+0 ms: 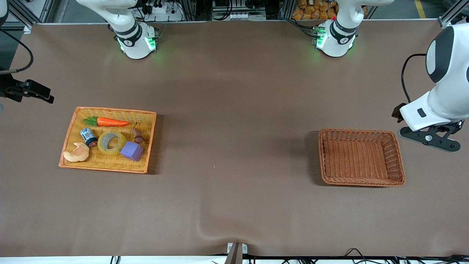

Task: Transfer tape with both arms
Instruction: 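Reach the right gripper down to the tape roll in the yellow tray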

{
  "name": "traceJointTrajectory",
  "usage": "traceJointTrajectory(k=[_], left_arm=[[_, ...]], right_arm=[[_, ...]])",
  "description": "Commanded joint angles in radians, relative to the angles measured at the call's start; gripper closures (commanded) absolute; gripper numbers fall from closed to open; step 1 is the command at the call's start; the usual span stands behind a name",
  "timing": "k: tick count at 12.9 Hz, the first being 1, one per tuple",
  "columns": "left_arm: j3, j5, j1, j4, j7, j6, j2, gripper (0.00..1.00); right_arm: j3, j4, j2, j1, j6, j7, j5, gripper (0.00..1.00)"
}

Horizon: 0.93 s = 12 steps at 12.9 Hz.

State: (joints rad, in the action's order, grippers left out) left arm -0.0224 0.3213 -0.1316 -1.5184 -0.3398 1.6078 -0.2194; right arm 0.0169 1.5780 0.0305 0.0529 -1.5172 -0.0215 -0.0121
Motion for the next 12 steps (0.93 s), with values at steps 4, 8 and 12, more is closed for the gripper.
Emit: traceJointTrajectory(k=[4,8,12], left_arm=[[0.001,-0.105,0.003,0.032,0.244,0.023,-0.032,0.0],[0.002,-0.243,0.0,0.032,0.457,0.101,-0.043,0.0],[-0.004,-0.485,0.018,0.032,0.657,0.227,-0.044,0.0]], right_arm=[[-0.006,0.201,0.078,-0.056,-0.231,-0.018,0.029,0.0],[-0.005,0.384,0.121,-0.022,-0.495,-0.303,0.049,0.0],[-0.005,0.538,0.157,-0.025,-0.743,-0.431,0.052,0.0]])
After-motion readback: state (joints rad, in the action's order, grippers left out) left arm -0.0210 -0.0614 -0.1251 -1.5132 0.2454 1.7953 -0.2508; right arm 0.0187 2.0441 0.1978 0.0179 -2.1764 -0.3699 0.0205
